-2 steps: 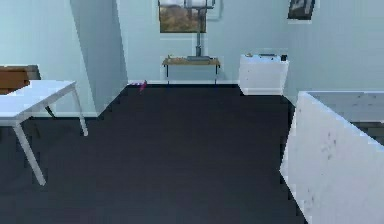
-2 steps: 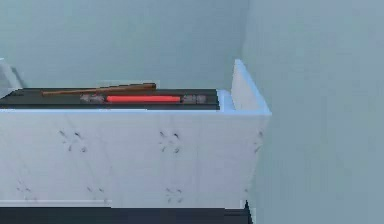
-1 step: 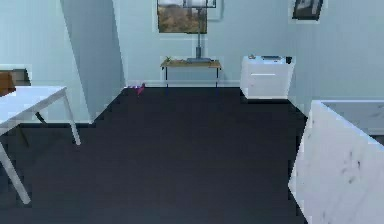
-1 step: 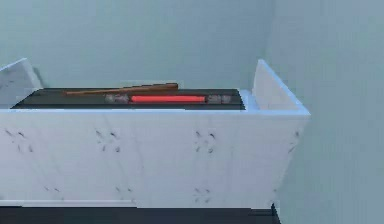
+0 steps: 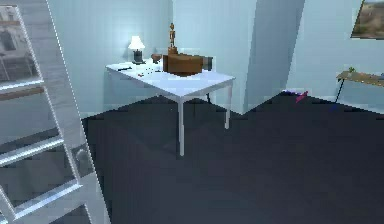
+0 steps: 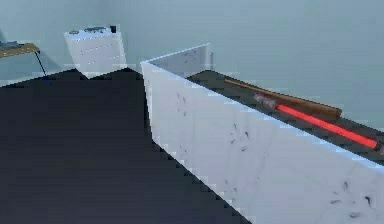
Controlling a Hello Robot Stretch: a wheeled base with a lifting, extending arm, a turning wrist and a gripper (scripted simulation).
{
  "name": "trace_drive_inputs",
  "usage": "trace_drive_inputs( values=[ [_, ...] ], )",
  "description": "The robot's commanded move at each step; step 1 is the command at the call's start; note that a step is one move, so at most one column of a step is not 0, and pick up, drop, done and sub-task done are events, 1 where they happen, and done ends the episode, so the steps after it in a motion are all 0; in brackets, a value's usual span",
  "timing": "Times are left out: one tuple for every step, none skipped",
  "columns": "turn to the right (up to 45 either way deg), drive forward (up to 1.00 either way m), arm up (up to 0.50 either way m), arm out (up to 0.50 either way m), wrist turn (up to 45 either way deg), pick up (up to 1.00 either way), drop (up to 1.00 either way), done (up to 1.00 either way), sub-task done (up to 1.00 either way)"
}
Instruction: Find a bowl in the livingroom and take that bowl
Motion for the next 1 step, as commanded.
trace_drive_inputs(
  values=[
    [-24.0,0.0,0.0,0.0,0.0,0.0,0.0,0.0,0.0]
  ],
)
